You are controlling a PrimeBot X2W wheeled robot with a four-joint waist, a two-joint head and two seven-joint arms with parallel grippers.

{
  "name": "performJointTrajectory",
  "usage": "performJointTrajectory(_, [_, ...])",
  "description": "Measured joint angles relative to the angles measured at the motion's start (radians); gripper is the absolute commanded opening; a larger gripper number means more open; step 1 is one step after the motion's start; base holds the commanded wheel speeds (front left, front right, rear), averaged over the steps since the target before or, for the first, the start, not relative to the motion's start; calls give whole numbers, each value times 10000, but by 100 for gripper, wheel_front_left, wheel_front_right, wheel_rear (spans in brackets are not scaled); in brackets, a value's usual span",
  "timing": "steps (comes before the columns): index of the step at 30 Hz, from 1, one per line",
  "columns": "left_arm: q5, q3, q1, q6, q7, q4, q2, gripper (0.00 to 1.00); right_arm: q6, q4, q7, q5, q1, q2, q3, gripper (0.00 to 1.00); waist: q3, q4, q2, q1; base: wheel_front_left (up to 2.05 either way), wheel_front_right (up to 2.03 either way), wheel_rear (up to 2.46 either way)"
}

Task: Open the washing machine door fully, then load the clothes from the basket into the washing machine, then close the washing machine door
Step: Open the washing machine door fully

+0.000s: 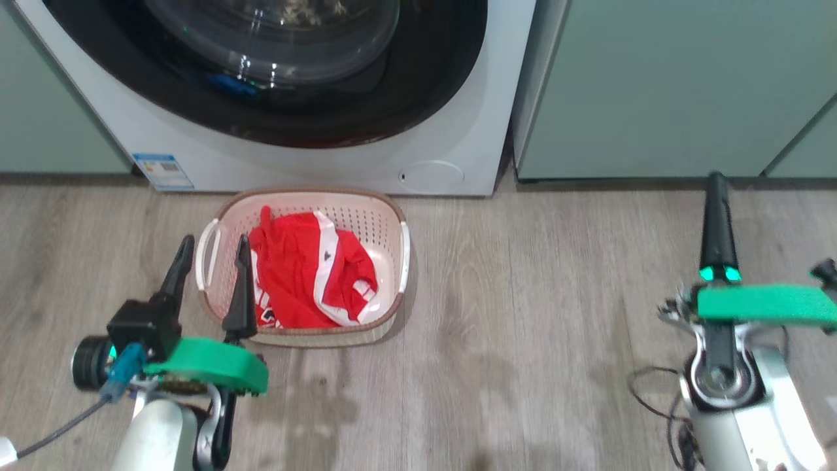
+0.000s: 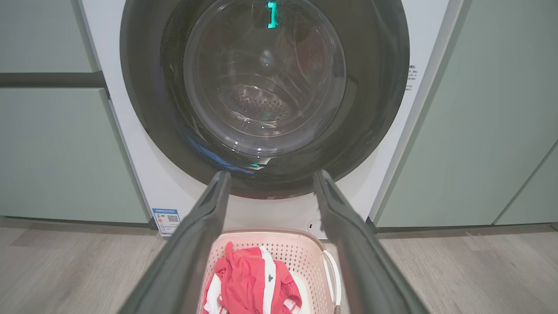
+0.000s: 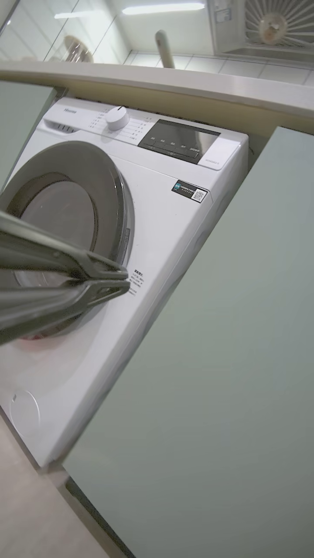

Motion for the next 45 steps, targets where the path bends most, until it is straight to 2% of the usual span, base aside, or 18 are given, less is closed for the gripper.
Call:
performJointTrajectory(4, [2,-33,-327,-44,-2,-190,-2,100,0,453,132,1576,-899,0,184,0,337,54,0,0,0,0,0])
performJointTrajectory(14, [2,-144,-1182,-234,-8,-424,-132,100,-2,1747,1308,3139,-3406,-399,-353,0,1451,471,0,1,0,0,0])
performJointTrajectory(21, [50,-251,-1911,-493,-29,-523,-362,100,-2,2788,2286,3463,-5312,-980,-431,0,2268,891,-1,2,0,0,0])
performJointTrajectory(29, [59,-245,-2626,-832,-29,-522,-652,100,-2,4575,3580,3442,-7403,-1544,-105,0,3148,1524,-1,2,0,0,0])
performJointTrajectory(45, [161,-88,-3243,-1106,-31,-412,-905,100,-4,7540,4840,2546,-11025,-1559,702,0,4183,2015,-1,1,0,0,0])
